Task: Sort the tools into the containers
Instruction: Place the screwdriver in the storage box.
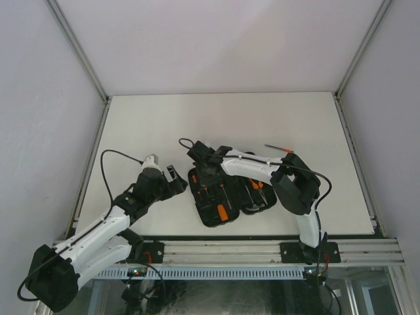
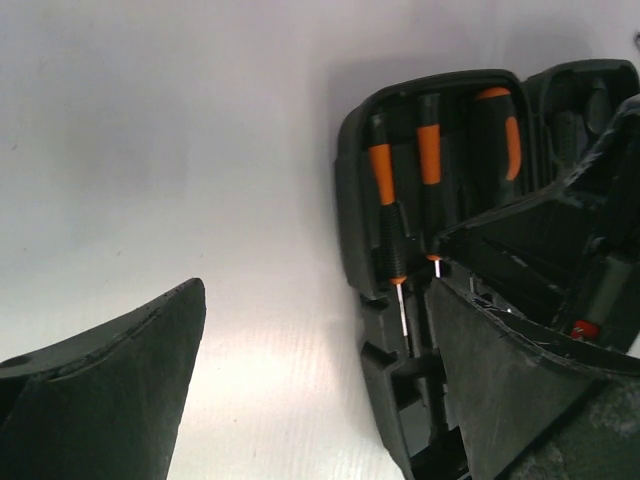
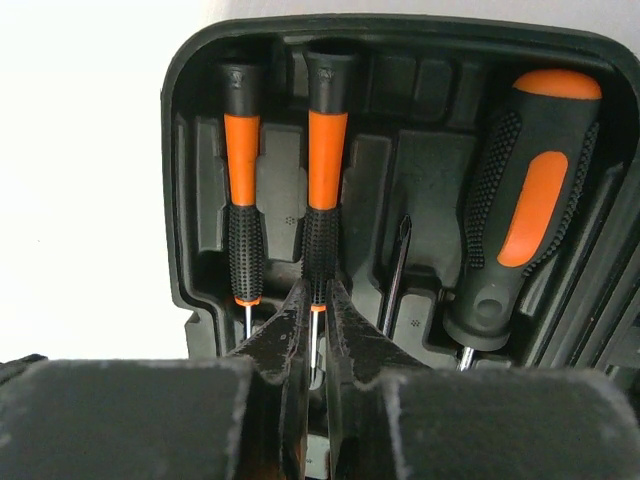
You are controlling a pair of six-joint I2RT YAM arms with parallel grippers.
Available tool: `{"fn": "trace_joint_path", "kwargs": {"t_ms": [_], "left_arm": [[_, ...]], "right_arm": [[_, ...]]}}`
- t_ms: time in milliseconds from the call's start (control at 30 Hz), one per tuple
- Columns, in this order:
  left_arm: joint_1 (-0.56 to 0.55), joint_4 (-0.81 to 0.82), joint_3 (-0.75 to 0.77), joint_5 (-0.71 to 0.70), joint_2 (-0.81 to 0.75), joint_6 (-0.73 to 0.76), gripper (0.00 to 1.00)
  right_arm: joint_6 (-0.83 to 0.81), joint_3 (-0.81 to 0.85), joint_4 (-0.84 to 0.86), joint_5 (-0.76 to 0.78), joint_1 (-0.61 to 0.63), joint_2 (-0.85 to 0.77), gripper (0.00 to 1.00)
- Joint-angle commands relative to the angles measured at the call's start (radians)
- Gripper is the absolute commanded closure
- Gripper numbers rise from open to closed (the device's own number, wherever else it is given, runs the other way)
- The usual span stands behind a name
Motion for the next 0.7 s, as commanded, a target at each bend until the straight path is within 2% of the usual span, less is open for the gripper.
{"fn": "trace_joint_path", "kwargs": {"t_ms": [0, 267, 667], "left_arm": [[0.005, 0.011, -0.066, -0.077, -0.080, -0.077, 0.04], [0.004, 0.014, -0.146, -0.108, -0.197, -0.117, 0.04], [0.005, 0.045, -0.196, -0.098, -0.194, -0.134, 0.04]], "right_arm": [[-0.032, 0.018, -0.092, -0.024, 0.017, 0.107, 0.97], [-0.064, 0.048, -0.160, -0.047, 0.017, 0.183, 1.00], [-0.056, -0.006, -0.157, -0.063, 0.020, 0.244, 1.00]]}}
